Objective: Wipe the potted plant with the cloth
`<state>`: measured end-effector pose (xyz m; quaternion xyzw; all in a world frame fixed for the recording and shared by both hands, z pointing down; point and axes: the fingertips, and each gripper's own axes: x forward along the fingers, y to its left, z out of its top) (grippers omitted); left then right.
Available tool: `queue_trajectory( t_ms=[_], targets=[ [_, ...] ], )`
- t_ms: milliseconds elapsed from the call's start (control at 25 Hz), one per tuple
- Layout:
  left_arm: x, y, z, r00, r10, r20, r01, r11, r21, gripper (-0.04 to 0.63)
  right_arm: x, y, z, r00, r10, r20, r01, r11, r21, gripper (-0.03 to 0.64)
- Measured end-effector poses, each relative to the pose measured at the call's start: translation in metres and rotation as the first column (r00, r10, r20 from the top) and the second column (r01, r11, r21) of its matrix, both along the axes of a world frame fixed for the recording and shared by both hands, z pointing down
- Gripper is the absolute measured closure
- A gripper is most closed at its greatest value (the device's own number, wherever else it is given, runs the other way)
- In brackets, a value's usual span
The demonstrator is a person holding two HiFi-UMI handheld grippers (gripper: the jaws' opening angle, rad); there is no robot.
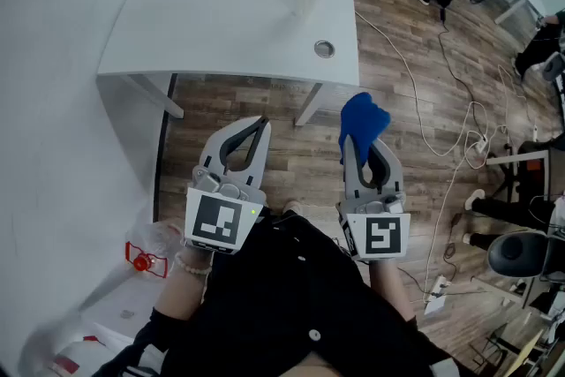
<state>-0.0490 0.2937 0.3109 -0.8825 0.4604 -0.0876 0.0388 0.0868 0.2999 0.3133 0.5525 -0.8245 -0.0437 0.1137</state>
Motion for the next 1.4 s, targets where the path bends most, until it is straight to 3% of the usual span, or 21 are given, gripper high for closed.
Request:
queue_trajectory(
  t_ms=[240,800,1040,1280,1400],
  targets=[
    [-0.003,0.0,-0.001,1.0,-0.008,-0.001,0.008,1.0,-0.017,0.591,-0.009,0.001,-0.001,0.999,-0.046,-0.027,0.046,0.999,0.018,0.54],
    [-0.017,0.002,0.0,0.998,-0.021,-0.053,0.017,0.998,-0.064,0.591,-0.013,0.005,-0.001,0.999,0.037,-0.036,-0.037,0.999,-0.004,0.54],
    [-0.02,0.005,0.001,0.999,0.048,-0.011,-0.048,0.999,0.018,0.591,-0.02,0.009,0.003,0.999,0.037,-0.035,-0.037,0.999,0.006,0.54],
    [-0.035,0.011,0.004,0.999,0.008,-0.043,-0.009,0.999,-0.034,0.591,-0.029,0.013,0.005,0.998,0.049,-0.031,-0.048,0.999,0.019,0.54],
    [-0.039,0.016,0.003,0.999,0.043,-0.01,-0.043,0.999,0.023,0.591,-0.034,0.018,0.006,0.998,0.053,-0.031,-0.052,0.998,0.02,0.54]
  ],
)
